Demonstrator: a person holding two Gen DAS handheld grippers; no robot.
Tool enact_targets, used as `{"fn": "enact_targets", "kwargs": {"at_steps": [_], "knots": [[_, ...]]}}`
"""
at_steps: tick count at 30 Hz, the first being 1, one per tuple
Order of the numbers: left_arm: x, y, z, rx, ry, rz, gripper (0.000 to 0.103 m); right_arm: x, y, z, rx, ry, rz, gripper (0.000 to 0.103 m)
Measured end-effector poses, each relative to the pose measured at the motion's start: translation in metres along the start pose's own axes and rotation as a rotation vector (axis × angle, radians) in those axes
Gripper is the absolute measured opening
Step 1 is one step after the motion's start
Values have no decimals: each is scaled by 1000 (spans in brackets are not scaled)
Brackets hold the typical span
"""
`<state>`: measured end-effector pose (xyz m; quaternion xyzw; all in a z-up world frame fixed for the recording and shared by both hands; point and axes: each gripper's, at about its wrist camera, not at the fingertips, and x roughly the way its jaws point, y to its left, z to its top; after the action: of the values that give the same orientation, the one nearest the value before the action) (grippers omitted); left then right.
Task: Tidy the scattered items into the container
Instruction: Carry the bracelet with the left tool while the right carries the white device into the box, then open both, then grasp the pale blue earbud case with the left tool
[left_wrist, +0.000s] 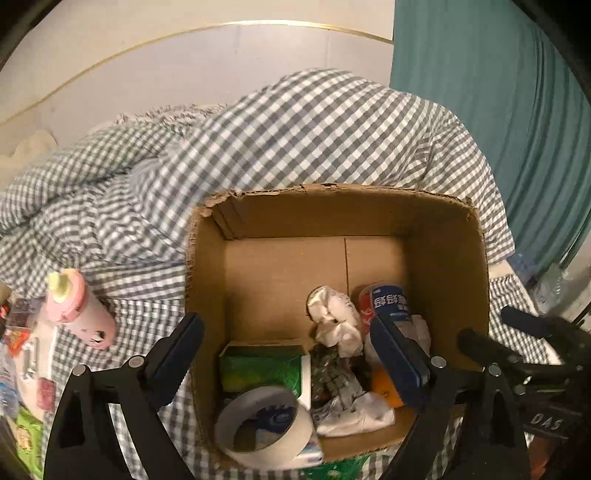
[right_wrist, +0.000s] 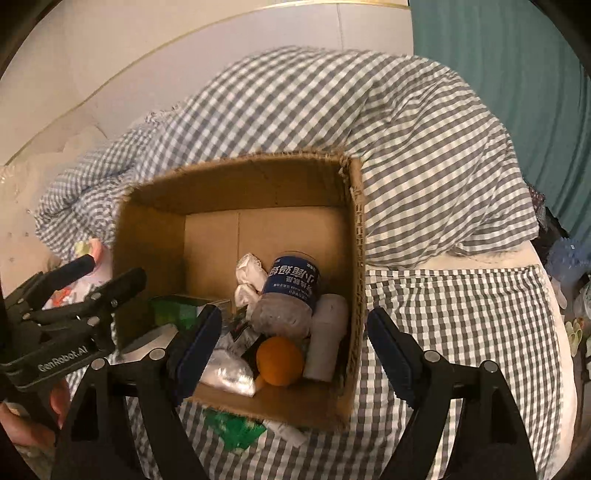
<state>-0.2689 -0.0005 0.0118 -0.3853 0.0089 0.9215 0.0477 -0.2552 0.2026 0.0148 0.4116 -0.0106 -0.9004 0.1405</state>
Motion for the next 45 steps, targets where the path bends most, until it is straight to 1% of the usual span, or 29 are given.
{"fn": "enact_targets", "kwargs": {"at_steps": [3,6,9,13,15,16,17,20,23,25,28,29,30,31,32,33,35,36,39,40,42,45], "knots": [[-18,-6,-4,15,3,-3,94,-25,1,-5,3,-17,-2,81],[-47,-16,-10,46,11,-10,94,-66,3,-14,-6,-51,-7,81],[-86,-22,-13,65,-31,-16,94,-107,9,-21,-14,-93,-13,81],[-141,-27,-20,74,-78,-19,99,-165,21,-39,-39,-151,-44,81],[-169,-29,-29,75,-109,-26,103,-188,27,-54,-47,-179,-80,83],[-178,-28,-34,74,-118,-29,103,-196,29,-63,-47,-190,-88,87],[-188,-28,-42,74,-125,-31,103,-204,30,-77,-41,-198,-89,87],[-204,-27,-73,82,-118,-31,103,-208,30,-117,-19,-182,-79,87],[-203,-25,-118,91,-99,-21,103,-198,29,-155,1,-155,-72,87],[-195,-22,-155,81,-78,-14,103,-185,28,-185,39,-129,-53,87],[-177,-12,-218,42,-67,-21,103,-163,24,-228,111,-79,53,87],[-168,-9,-240,30,-67,-32,103,-151,24,-240,121,-46,73,87],[-161,-7,-260,26,-60,-36,103,-143,23,-245,120,-21,69,87],[-154,-7,-276,34,-43,-23,103,-139,24,-250,116,3,49,87],[-144,-8,-289,49,-11,2,103,-135,23,-255,113,18,20,87],[-132,-10,-300,67,31,34,103,-134,22,-256,115,21,16,87],[-114,-11,-312,79,111,90,103,-133,18,-256,129,26,44,87],[-107,-12,-315,75,135,100,103,-133,15,-256,135,25,47,87],[-93,-11,-321,65,129,67,103,-135,10,-253,138,15,34,87],[-89,-10,-322,58,139,63,103,-133,8,-254,141,17,35,87],[-82,-9,-326,50,160,48,103,-126,4,-256,156,29,40,87],[-73,-11,-331,54,173,45,103,-116,1,-261,159,59,39,87]]}}
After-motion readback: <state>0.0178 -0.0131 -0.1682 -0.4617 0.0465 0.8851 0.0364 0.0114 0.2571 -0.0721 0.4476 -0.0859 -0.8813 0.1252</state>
